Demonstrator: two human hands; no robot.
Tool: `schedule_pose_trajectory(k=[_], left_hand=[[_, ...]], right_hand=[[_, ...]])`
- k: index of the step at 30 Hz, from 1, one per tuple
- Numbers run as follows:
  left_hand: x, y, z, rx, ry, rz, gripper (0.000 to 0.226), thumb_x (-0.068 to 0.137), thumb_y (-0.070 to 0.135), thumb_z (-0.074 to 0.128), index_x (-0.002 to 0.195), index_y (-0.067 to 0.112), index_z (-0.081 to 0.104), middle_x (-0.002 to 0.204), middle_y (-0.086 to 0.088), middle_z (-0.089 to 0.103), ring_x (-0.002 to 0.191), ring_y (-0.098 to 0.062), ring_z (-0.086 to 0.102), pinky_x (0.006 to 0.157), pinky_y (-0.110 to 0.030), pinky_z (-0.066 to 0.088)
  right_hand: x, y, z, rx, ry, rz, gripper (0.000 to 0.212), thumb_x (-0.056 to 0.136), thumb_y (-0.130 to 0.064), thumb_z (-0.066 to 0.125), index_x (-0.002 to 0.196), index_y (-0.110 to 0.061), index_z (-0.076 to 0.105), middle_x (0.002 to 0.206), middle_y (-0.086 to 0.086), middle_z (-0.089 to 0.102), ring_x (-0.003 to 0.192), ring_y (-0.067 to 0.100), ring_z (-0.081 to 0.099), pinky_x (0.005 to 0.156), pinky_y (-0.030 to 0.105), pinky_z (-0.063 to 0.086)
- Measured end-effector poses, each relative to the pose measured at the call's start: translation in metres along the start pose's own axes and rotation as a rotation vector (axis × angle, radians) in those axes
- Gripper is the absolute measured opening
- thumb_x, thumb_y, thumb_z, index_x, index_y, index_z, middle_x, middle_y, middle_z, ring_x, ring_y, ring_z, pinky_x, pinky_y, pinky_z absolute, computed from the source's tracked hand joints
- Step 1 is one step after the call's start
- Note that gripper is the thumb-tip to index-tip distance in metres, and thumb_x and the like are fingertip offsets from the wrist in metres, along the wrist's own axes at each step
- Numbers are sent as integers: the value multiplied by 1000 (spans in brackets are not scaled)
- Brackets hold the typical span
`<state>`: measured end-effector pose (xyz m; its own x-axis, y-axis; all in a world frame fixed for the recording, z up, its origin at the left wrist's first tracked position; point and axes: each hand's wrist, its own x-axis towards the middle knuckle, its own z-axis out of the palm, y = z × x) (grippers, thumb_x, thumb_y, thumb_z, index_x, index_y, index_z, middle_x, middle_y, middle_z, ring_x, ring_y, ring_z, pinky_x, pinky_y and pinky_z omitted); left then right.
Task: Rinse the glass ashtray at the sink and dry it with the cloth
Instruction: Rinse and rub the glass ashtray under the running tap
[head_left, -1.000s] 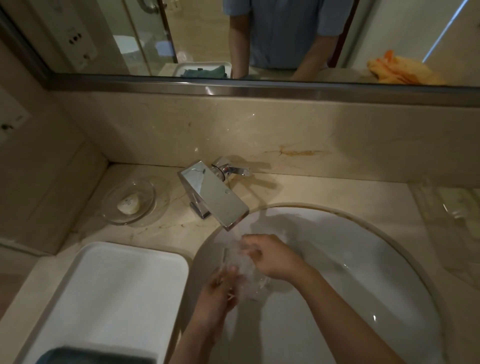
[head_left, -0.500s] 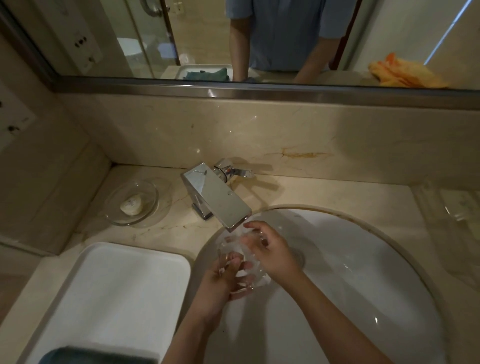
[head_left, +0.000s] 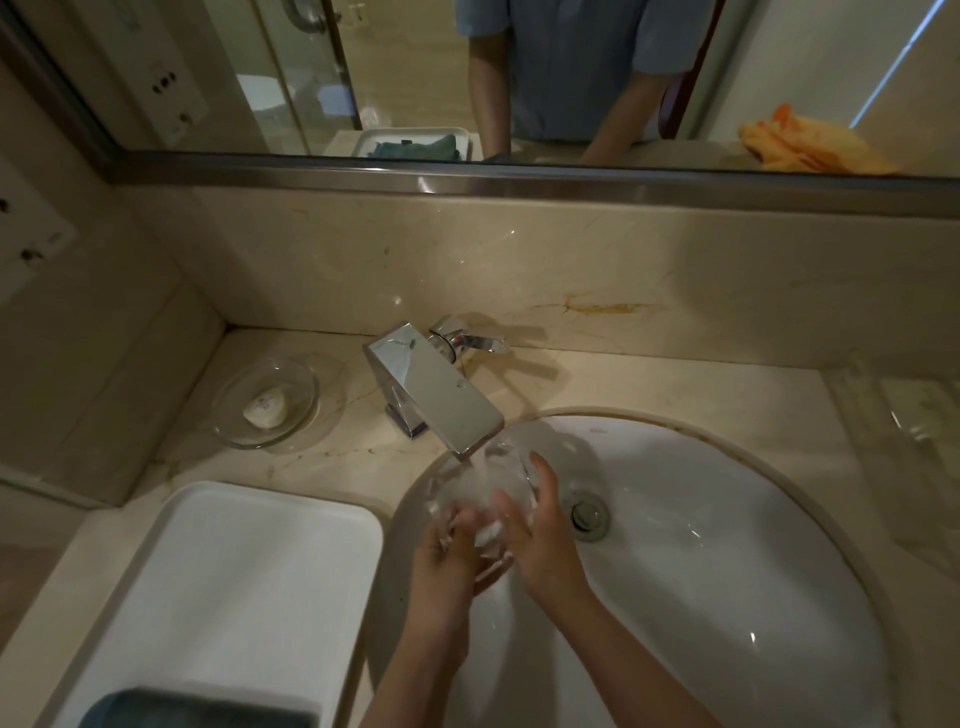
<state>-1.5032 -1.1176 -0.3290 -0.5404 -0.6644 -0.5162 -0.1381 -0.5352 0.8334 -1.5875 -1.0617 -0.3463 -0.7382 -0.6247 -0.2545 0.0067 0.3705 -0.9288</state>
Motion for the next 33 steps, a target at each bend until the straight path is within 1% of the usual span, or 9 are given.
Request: schedule_pose_trajectory(k=[4, 7, 12, 18, 21, 23, 25, 29, 33], left_hand=[[2, 4, -5, 2, -41, 12, 27, 92, 29, 51, 101, 7, 63, 94, -9, 75, 75, -26, 72, 55, -27, 55], [-1, -1, -6, -76, -88, -41, 28, 79, 34, 58, 96, 14, 66, 95, -6, 76, 81, -23, 73, 60, -27, 57], [-3, -6, -10, -114, -108, -101, 38, 85, 33, 53, 104, 3, 68, 101, -14, 74, 81, -25, 73, 66, -32, 60], [-3, -4, -10, -87, -49, -117, 39, 91, 31, 50, 116, 3, 61, 106, -21, 70, 94, -40, 66, 71, -37, 54], [-2, 0, -9, -148, -57, -115, 34, 94, 26, 48, 116, 4, 61, 105, -17, 72, 90, -32, 70, 61, -31, 57], [0, 3, -8, -212, -67, -111, 30, 94, 22, 47, 112, 3, 63, 99, -18, 73, 82, -27, 73, 56, -29, 57], [2, 5, -7, -247, -76, -123, 31, 95, 22, 45, 109, 2, 64, 99, -20, 73, 80, -26, 72, 56, -29, 57], [3, -1, -6, -320, -105, -171, 31, 95, 16, 42, 104, 3, 69, 100, -17, 73, 82, -21, 72, 59, -28, 58], [-3, -8, -3, -479, -185, -240, 34, 79, -2, 51, 111, -2, 62, 104, -19, 72, 91, -24, 71, 70, -30, 60]], right_hand=[[-8, 7, -4, 115, -51, 116, 21, 95, -31, 46, 116, -29, 47, 88, -7, 65, 82, 18, 66, 70, 28, 52], [-8, 5, -9, 173, -74, 148, 12, 95, -30, 48, 100, -38, 55, 86, -9, 65, 78, 9, 64, 70, 26, 51], [-8, -3, -22, 282, -153, 239, 25, 90, -44, 51, 76, -31, 68, 75, -13, 74, 65, 2, 69, 50, 11, 48], [-8, -4, -23, 301, -215, 280, 26, 92, -48, 45, 87, -38, 67, 86, -13, 74, 76, 6, 71, 57, 14, 52], [-9, -5, -22, 336, -243, 242, 20, 93, -46, 44, 96, -51, 63, 98, -16, 72, 89, 5, 69, 73, 22, 56], [-11, -6, -22, 381, -269, 202, 26, 95, -33, 48, 98, -54, 61, 104, -20, 70, 94, 2, 67, 72, 20, 54], [-13, -4, -21, 443, -275, 174, 34, 90, -19, 55, 101, -51, 62, 106, -19, 69, 93, 0, 67, 67, 15, 51], [-10, 3, -15, 532, -233, 174, 45, 86, 4, 54, 114, -32, 56, 118, -9, 64, 96, 8, 67, 67, 20, 53], [-4, 2, -8, 571, -132, 183, 35, 86, -8, 60, 117, -24, 58, 110, -4, 69, 101, 13, 66, 79, 30, 54]])
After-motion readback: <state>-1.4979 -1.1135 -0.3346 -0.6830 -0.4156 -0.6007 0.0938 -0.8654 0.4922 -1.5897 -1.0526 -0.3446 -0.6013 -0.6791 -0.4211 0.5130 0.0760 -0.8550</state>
